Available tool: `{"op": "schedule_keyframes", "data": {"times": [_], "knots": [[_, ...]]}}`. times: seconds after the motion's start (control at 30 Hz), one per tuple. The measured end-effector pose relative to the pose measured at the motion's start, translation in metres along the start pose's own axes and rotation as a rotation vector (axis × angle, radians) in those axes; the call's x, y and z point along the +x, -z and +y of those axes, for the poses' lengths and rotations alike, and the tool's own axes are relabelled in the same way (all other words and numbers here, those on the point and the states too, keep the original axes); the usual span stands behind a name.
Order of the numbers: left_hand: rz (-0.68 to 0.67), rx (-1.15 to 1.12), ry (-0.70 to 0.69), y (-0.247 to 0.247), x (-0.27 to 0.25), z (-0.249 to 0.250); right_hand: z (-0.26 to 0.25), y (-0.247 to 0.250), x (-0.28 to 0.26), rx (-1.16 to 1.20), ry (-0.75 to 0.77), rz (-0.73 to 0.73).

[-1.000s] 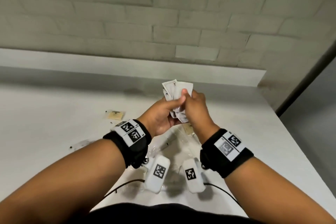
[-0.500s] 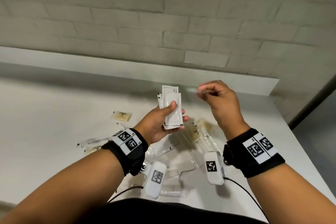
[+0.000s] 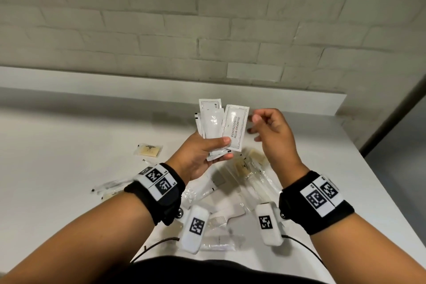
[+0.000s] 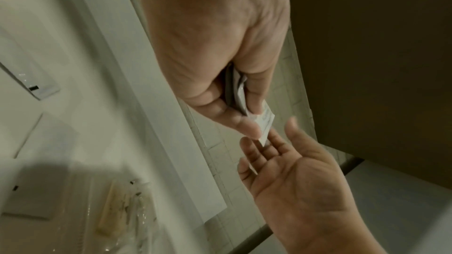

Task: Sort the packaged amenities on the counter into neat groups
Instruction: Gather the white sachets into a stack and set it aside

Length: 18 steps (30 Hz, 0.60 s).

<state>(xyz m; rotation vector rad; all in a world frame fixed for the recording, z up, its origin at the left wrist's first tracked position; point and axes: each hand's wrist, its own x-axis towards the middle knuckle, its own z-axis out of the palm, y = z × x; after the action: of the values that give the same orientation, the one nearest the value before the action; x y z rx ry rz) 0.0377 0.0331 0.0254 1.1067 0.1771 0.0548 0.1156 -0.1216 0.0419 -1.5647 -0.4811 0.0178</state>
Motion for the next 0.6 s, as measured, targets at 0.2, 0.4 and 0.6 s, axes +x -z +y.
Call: {"op": "schedule_keyframes", "data": {"times": [0.2, 0.4, 0.6], "knots": [[-0.001, -0.026, 0.036, -0.005, 0.002, 0.001, 0.002, -0.008, 0.002, 0.008, -0.166, -0.092], [0.068, 0.056, -0.042, 0.006, 0.006, 0.002, -0.005, 0.002, 0.004, 0.270, -0.239, -0.250], [0.027, 0.089, 0.100, 0.005, 0.010, -0.001, -0.006, -0.009, 0.008, 0.055, -0.042, -0.067]]}}
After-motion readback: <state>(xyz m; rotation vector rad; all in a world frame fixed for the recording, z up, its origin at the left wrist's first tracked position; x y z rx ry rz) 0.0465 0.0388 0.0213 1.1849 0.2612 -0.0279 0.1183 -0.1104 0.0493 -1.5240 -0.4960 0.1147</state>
